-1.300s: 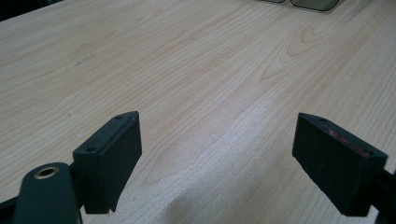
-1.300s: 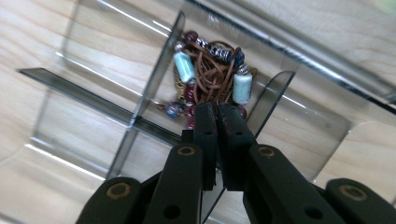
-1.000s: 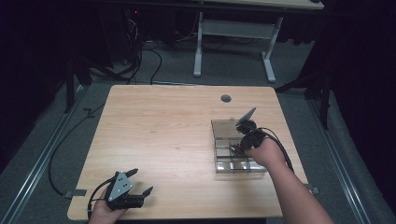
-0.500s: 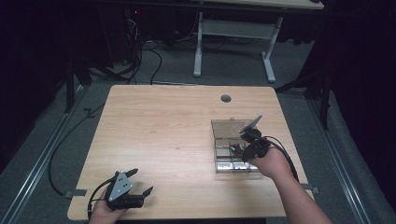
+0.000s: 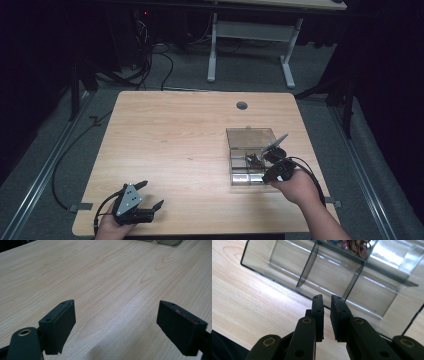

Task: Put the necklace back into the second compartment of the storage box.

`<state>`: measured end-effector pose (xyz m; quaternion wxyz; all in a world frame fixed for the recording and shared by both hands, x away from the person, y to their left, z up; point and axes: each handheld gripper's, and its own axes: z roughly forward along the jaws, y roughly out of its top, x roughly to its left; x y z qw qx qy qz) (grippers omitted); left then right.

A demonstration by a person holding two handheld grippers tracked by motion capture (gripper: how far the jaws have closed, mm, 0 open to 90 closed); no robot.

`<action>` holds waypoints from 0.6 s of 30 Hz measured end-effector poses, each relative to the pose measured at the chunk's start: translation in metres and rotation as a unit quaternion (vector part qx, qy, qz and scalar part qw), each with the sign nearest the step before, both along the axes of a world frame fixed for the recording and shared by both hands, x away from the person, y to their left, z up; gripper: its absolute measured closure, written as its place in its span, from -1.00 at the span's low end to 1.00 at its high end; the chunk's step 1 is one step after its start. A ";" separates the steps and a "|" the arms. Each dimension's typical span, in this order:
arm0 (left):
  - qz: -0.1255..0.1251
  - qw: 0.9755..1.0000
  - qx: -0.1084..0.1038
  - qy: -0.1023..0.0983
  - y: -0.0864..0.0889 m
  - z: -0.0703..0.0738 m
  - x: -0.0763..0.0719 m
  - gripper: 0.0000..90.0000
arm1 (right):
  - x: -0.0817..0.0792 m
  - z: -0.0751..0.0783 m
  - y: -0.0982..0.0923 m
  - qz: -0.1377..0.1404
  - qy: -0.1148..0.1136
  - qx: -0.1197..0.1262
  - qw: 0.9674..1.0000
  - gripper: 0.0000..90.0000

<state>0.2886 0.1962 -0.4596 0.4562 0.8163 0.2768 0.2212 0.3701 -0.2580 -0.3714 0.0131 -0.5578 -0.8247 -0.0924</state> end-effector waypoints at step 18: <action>0.002 1.000 0.001 0.000 0.000 0.000 0.000 -0.64 | -0.028 -0.007 -0.007 0.000 -0.001 -0.006 1.000 0.78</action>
